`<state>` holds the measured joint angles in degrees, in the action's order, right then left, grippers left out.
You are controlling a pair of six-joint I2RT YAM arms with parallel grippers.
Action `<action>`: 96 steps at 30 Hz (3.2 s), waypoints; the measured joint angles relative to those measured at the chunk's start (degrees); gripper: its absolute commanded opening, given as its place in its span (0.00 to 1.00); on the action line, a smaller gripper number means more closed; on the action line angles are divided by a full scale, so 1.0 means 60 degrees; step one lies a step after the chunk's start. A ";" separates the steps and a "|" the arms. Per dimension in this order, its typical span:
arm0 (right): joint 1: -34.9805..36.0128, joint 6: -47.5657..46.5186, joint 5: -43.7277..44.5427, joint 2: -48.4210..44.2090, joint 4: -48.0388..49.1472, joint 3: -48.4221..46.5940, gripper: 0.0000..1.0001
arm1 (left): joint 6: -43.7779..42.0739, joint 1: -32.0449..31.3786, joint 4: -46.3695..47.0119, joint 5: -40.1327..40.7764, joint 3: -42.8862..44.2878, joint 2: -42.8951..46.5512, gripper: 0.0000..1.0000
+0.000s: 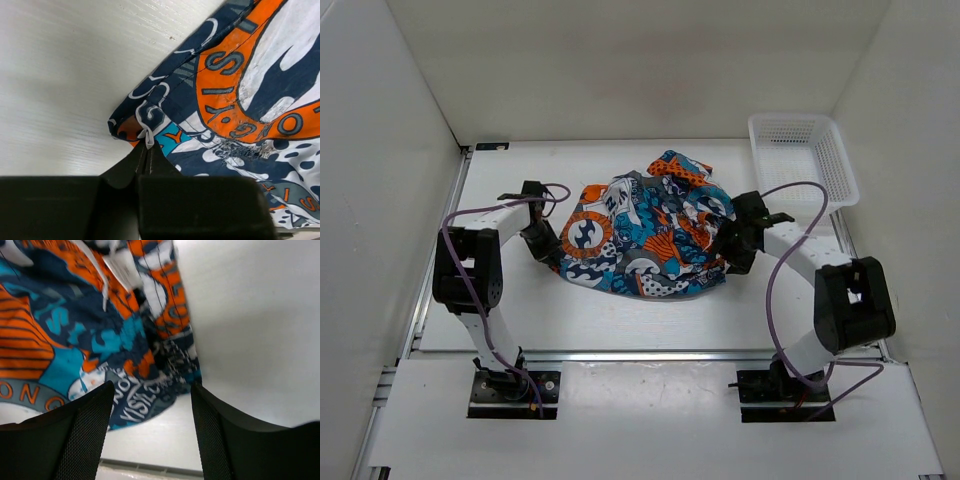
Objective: Fold and stack the shorts
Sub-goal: Flatten the shorts out
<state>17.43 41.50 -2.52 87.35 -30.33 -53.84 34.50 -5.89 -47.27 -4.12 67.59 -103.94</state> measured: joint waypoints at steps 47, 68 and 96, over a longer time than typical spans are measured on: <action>-0.0011 -0.0044 0.3493 -0.6244 -0.1049 0.1767 0.00 | -0.0259 0.0736 -0.0590 -0.1024 -0.0222 0.2612 0.28; -0.1075 0.1843 -0.0127 -0.1960 -0.0379 0.2386 0.39 | 0.0342 -0.0499 0.0007 -0.0302 -0.0776 0.0328 0.65; -0.1144 0.1155 0.0645 -0.1497 -0.0645 0.0816 0.00 | 0.0186 -0.2113 -0.1100 0.1956 0.1698 -0.0375 0.45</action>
<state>10.57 48.42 1.34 78.37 -34.20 -48.95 35.62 -18.57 -53.87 7.62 77.78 -106.19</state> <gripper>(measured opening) 0.002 0.452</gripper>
